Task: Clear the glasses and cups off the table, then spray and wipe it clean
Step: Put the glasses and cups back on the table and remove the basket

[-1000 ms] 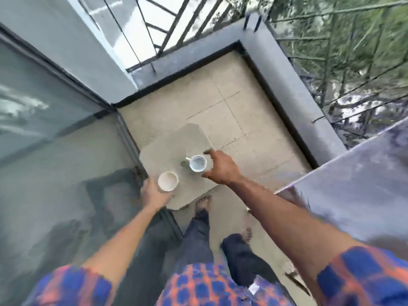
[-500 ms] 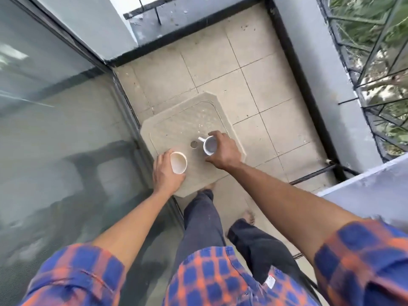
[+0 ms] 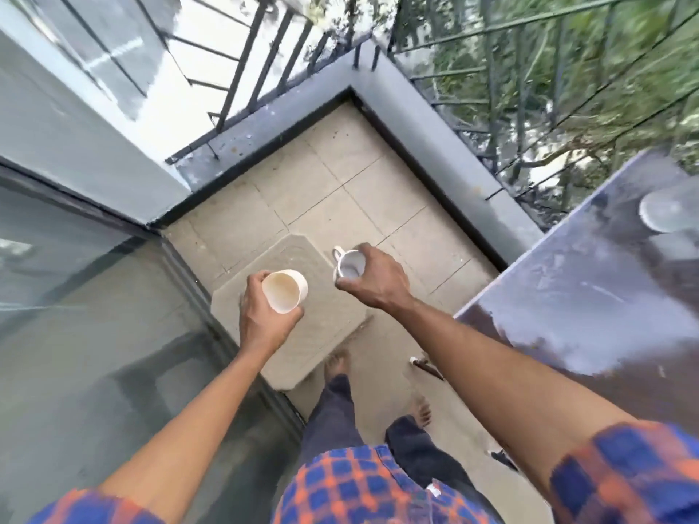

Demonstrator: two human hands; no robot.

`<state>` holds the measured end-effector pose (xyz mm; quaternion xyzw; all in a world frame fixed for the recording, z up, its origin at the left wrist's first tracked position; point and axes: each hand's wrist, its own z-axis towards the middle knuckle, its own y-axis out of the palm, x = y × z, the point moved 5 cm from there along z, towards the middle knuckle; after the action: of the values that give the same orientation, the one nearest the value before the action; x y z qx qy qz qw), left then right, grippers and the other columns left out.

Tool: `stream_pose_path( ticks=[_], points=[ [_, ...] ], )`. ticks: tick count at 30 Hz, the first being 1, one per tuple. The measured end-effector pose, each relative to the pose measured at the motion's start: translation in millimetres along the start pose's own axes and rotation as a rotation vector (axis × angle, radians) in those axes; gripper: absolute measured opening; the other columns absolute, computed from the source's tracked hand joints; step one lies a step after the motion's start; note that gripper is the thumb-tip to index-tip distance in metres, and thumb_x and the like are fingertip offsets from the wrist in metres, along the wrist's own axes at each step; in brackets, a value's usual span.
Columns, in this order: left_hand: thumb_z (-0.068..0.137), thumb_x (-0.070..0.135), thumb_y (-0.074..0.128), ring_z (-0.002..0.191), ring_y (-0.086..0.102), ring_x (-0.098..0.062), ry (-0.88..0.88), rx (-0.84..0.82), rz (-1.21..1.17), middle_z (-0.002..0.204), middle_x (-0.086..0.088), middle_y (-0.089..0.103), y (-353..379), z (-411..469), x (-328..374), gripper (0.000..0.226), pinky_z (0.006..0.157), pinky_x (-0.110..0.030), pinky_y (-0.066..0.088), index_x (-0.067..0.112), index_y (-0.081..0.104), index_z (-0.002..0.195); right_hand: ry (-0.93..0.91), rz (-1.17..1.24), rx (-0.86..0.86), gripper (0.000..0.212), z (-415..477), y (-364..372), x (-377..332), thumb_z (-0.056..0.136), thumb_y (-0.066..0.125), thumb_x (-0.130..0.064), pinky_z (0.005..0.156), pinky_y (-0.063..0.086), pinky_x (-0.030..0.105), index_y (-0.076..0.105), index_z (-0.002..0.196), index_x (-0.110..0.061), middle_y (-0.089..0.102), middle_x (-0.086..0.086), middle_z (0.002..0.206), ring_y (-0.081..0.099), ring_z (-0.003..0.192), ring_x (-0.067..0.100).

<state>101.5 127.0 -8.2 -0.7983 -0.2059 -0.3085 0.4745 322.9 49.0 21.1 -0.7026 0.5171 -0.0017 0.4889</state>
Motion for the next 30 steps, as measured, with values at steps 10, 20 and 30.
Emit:
stream_pose_path(
  ticks=[10, 20, 30],
  points=[
    [0.069, 0.028, 0.091, 0.11, 0.056, -0.023, 0.45, -0.18, -0.007, 0.125, -0.001, 0.06, 117.3, -54.8, 207.7, 0.076, 0.091, -0.036, 0.046, 0.023, 0.049, 0.132, 0.14, 0.155, 0.459, 0.046, -115.1, -193.0, 144.6, 0.073, 0.072, -0.051, 0.081, 0.044, 0.035, 0.059, 0.112, -0.032, 0.066, -0.006, 0.116, 0.06, 0.109, 0.023],
    [0.062, 0.056, 0.073, 0.114, 0.062, -0.027, 0.748, -0.498, 0.05, 0.126, -0.001, 0.065, 306.7, -214.0, 299.8, 0.08, 0.102, -0.045, 0.047, 0.017, 0.057, 0.129, 0.541, 0.21, 0.524, 0.059, -268.6, -263.5, 406.9, 0.073, 0.073, -0.059, 0.09, 0.05, 0.036, 0.055, 0.124, -0.038, 0.065, -0.001, 0.125, 0.061, 0.115, 0.029],
    [0.069, 0.052, 0.075, 0.118, 0.059, -0.029, 0.965, -0.695, 0.331, 0.128, -0.003, 0.065, 453.0, -306.2, 391.1, 0.079, 0.102, -0.037, 0.04, 0.016, 0.053, 0.136, 0.715, 0.314, 0.628, 0.048, -319.7, -313.6, 545.0, 0.068, 0.07, -0.055, 0.073, 0.039, 0.03, 0.056, 0.108, -0.032, 0.069, 0.004, 0.114, 0.064, 0.106, 0.03]
  ],
)
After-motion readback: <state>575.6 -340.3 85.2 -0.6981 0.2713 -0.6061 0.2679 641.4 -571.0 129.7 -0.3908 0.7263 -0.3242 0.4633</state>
